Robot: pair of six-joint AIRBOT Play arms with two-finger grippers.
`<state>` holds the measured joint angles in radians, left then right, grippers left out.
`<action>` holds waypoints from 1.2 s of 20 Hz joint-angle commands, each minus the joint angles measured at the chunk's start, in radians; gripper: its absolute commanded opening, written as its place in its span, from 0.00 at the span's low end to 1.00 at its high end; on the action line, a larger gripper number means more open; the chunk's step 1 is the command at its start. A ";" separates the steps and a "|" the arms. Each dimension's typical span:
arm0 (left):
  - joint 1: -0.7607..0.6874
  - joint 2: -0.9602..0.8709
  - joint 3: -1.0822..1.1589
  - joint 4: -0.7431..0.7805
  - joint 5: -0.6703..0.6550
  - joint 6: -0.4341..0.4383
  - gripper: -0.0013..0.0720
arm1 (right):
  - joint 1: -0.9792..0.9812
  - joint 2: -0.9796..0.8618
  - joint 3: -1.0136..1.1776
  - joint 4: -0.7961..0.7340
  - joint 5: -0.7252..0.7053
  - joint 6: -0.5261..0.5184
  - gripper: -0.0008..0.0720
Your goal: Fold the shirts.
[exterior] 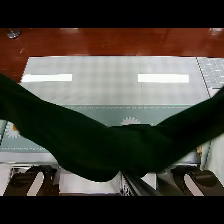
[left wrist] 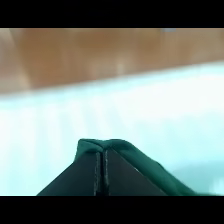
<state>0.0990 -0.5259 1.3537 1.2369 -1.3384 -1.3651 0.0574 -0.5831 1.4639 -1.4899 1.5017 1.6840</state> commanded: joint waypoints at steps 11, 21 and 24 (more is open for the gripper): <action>-0.061 -0.342 -0.749 -0.254 0.576 0.045 0.05 | -0.197 -0.829 -0.097 0.369 -0.470 -0.045 0.04; 0.257 -0.580 -0.358 -0.122 0.250 0.042 0.98 | -0.470 -0.754 -0.141 0.069 -0.083 -0.106 0.86; 0.400 -0.604 -0.492 -0.416 0.248 0.093 0.97 | -0.603 -0.602 -0.447 0.163 -0.233 -0.068 0.85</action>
<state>0.3687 -1.1099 0.9100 1.0218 -1.0439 -1.3197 -0.4320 -1.3006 1.2198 -1.3178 1.3109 1.6028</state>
